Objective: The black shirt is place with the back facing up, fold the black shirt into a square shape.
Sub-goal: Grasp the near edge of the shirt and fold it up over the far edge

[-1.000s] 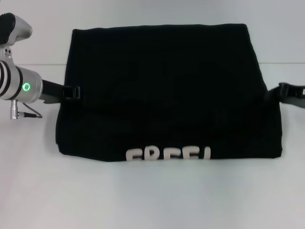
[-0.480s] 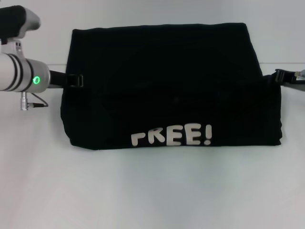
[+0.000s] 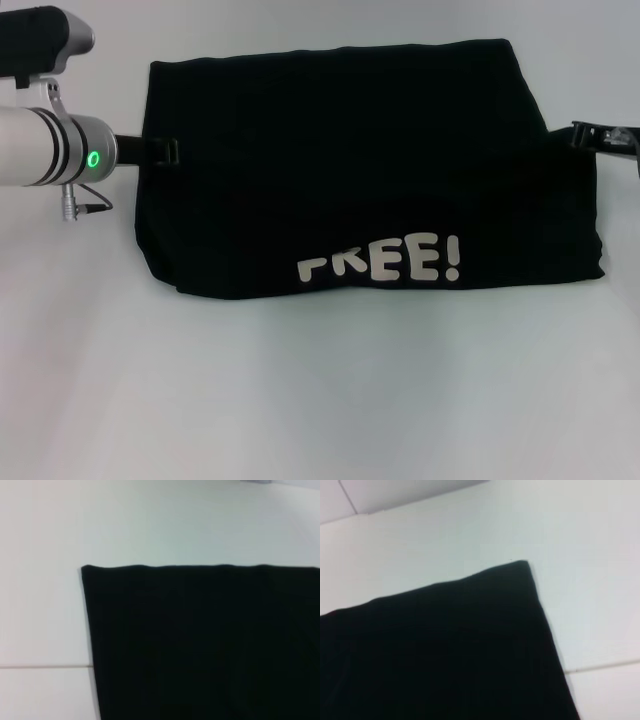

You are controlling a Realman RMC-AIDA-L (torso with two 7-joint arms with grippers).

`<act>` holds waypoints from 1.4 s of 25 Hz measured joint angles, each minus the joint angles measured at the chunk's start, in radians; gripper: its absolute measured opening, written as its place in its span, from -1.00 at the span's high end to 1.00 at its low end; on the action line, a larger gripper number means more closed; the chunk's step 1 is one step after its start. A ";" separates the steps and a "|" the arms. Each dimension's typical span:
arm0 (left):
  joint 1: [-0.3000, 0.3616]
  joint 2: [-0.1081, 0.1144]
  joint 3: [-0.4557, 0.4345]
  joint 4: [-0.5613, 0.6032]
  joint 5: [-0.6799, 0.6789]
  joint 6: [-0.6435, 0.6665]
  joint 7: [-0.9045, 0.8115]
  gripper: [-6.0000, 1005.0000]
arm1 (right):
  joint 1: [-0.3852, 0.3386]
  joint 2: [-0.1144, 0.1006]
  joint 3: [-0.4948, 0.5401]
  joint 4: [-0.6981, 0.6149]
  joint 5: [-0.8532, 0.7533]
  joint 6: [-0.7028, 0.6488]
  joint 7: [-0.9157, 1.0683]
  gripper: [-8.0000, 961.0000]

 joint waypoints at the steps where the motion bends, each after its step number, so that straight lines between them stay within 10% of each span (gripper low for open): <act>1: 0.000 0.000 0.000 0.001 0.000 -0.003 -0.006 0.86 | 0.002 0.002 0.000 0.001 0.000 0.008 0.000 0.81; 35: 0.015 -0.016 0.090 0.018 0.009 -0.074 0.020 0.86 | 0.045 0.037 -0.128 0.040 0.001 0.181 0.007 0.78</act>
